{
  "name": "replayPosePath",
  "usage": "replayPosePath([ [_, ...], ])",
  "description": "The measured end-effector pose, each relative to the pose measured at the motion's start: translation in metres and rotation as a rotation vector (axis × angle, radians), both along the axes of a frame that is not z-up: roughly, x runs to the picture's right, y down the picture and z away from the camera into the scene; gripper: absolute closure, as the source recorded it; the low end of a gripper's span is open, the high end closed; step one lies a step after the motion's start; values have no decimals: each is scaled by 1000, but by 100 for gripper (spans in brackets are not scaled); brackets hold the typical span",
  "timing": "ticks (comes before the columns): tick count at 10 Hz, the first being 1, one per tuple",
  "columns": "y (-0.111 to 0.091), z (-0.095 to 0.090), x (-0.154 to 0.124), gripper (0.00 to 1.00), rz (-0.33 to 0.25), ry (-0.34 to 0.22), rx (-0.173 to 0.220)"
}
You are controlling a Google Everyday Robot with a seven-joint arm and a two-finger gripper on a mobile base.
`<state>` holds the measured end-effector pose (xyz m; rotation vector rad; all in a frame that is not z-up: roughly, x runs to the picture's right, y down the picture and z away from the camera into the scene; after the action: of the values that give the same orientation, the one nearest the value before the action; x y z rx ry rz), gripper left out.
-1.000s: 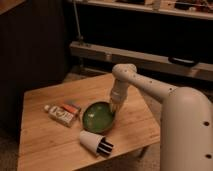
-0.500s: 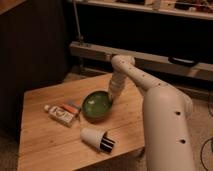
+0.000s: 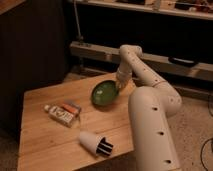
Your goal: Drag the ceramic bowl in a circle
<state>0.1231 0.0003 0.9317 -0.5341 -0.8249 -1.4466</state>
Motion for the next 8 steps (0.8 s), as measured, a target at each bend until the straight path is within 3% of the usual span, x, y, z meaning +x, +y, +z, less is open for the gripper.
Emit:
replayPosePath([
  [3, 9, -13, 31, 98, 19, 48, -9],
  [6, 20, -29, 52, 98, 37, 61, -22],
  [8, 37, -47, 66, 98, 65, 41, -21],
])
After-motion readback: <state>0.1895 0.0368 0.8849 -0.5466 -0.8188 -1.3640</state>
